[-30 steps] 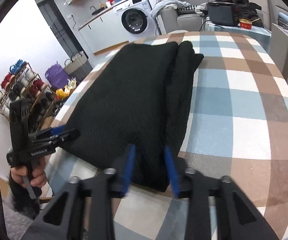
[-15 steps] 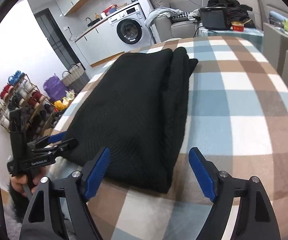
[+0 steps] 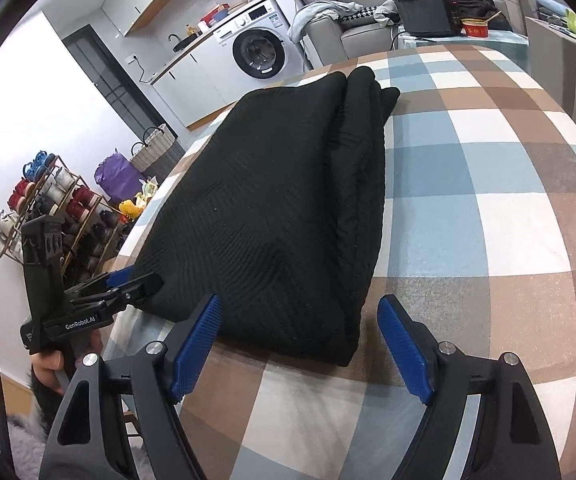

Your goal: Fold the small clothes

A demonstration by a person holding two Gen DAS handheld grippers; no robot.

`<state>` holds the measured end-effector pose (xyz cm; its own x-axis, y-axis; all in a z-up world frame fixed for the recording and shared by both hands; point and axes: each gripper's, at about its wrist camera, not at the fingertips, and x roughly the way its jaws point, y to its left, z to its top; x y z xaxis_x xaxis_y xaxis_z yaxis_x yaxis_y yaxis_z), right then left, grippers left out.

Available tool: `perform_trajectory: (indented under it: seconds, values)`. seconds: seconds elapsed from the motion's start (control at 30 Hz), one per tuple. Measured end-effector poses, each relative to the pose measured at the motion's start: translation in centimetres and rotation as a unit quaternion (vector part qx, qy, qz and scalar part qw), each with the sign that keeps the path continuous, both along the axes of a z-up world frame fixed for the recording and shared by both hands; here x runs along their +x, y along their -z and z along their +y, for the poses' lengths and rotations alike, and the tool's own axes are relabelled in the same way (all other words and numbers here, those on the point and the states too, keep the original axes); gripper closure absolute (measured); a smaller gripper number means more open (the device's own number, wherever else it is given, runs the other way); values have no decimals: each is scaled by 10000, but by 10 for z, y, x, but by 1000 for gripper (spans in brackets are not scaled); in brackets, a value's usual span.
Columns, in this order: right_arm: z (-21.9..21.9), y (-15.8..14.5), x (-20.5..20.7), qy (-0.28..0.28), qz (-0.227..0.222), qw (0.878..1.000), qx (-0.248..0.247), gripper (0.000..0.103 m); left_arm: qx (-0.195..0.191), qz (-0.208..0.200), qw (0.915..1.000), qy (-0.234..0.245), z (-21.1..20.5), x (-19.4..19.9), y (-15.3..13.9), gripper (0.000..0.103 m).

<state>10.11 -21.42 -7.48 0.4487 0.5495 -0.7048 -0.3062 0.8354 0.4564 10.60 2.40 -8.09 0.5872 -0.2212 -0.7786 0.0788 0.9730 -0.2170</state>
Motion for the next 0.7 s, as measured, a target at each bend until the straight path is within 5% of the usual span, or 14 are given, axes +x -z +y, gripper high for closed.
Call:
perform_trajectory:
  seconds: [0.33, 0.5, 0.7]
  values:
    - [1, 3, 1, -5, 29, 9999, -96, 31, 79, -12, 10000, 46, -4, 2, 1, 30]
    - [6, 5, -1, -18, -59, 9994, -336, 62, 46, -29, 10000, 69, -3, 2, 1, 30]
    - [12, -5, -7, -27, -369, 9970, -673, 81, -68, -46, 9994, 337, -6, 3, 3, 34]
